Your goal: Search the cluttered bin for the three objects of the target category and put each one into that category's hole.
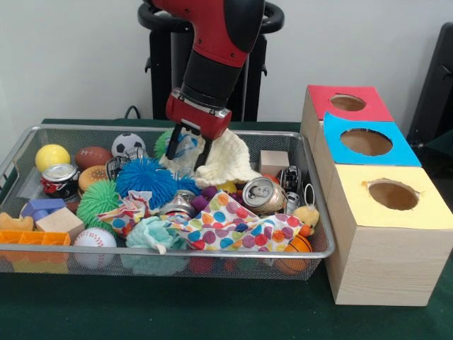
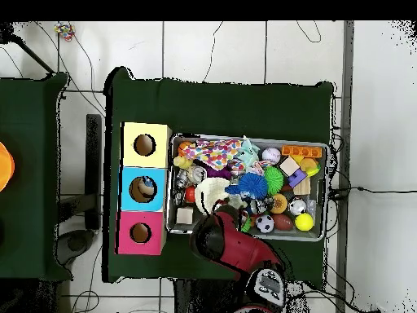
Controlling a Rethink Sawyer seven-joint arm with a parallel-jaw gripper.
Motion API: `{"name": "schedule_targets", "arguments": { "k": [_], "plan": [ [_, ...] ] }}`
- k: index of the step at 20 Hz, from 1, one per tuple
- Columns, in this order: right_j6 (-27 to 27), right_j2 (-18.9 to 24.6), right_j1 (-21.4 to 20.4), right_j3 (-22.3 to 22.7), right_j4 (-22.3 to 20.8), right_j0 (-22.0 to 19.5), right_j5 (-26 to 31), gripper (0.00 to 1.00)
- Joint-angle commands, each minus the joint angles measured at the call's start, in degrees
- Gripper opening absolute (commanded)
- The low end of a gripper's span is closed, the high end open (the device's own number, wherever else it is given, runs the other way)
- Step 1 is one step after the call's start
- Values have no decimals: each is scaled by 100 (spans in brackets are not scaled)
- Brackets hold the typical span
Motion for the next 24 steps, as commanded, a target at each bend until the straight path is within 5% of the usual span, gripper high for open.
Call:
{"name": "schedule_targets", "arguments": {
  "k": [1,3,4,8,18,24],
  "plan": [
    [1363,322,431,286,307,71,42,100],
    [1235,293,424,230,249,88,117,100],
    [1185,317,405,220,215,60,172,0],
    [974,302,357,117,159,30,551,0],
    [1180,414,258,249,218,-16,349,0],
    [928,319,-765,455,-73,98,605,0]
  ]
}}
